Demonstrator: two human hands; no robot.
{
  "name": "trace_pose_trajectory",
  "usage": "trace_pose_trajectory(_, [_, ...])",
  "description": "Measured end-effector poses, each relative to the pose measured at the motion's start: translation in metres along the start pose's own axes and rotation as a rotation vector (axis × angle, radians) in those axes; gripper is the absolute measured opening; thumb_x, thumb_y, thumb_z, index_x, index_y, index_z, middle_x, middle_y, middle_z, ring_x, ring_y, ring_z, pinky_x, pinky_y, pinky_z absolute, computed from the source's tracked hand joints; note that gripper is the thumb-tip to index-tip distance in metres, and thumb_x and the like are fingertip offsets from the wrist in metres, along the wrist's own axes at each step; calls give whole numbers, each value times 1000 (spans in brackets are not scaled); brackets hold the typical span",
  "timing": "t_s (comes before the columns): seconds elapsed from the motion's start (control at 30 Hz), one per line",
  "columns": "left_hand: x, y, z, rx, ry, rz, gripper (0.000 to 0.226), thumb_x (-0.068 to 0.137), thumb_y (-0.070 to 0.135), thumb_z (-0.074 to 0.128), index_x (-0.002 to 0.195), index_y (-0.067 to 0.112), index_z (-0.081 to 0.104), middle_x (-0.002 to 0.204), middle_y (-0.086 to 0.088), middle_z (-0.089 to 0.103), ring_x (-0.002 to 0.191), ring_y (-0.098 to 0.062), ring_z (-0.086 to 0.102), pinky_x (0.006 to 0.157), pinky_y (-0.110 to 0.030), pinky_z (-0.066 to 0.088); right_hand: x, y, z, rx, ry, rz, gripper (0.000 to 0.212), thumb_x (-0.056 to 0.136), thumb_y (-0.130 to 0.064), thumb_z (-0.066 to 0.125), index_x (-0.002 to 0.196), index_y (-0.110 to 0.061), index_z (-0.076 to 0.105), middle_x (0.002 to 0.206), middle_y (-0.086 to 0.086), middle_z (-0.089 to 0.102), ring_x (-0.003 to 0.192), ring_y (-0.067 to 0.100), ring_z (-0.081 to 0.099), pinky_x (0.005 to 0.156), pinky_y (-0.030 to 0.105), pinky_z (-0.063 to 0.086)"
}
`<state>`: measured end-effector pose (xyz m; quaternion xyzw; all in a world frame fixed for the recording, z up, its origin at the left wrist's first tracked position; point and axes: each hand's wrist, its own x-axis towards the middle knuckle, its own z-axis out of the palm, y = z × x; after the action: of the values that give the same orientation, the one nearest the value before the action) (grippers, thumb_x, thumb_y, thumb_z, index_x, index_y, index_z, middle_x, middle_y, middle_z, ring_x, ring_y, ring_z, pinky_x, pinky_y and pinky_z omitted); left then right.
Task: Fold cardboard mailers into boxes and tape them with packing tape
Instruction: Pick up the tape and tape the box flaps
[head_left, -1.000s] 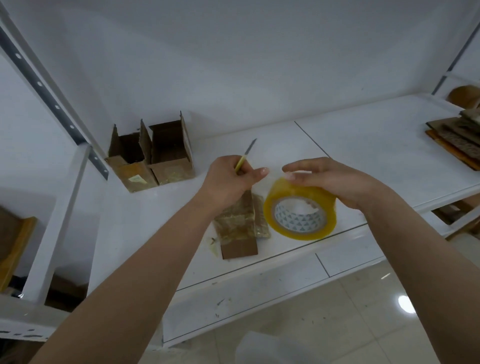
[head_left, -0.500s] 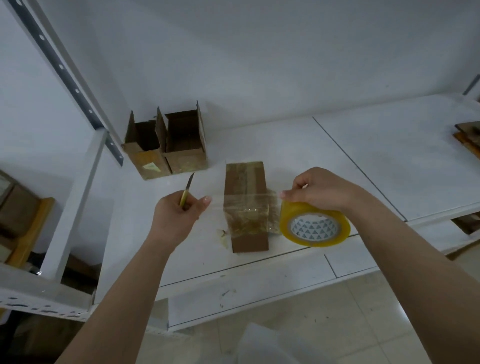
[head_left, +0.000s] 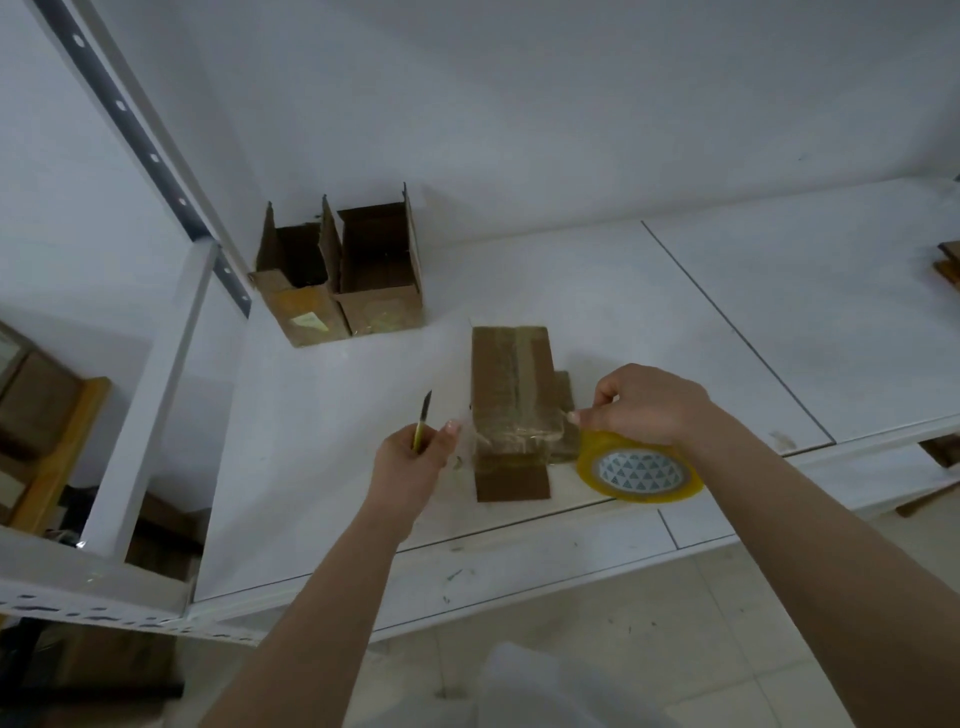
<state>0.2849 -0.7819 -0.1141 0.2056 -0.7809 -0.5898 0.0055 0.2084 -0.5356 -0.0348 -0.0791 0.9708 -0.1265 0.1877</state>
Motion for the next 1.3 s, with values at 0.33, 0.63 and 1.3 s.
trace_pose_trajectory(0.33, [-11,1,32,-35,-71,-144,51,97,57,36,82,12,55,73,-5,52,59,-15,43,61,-30,37,5,-7,5,-67,34,7,35,83,-65,55,80,-31,63,80,-13,60,73,5,54,60,26,34])
trace_pose_trajectory(0.63, [-7,14,5,86,96,-24,28,94,36,60,100,11,49,82,-3,57,66,-14,52,59,-27,42,1,-6,4,-42,21,23,35,83,-65,55,84,-31,63,84,-10,62,76,8,58,61,26,37])
trace_pose_trajectory(1.3, [14,91,49,305,-588,392,50,101,52,32,78,14,55,50,7,51,44,-11,47,45,-21,42,-10,36,-11,442,-138,-37,23,84,-50,68,105,-40,67,119,-6,60,99,14,60,83,32,51])
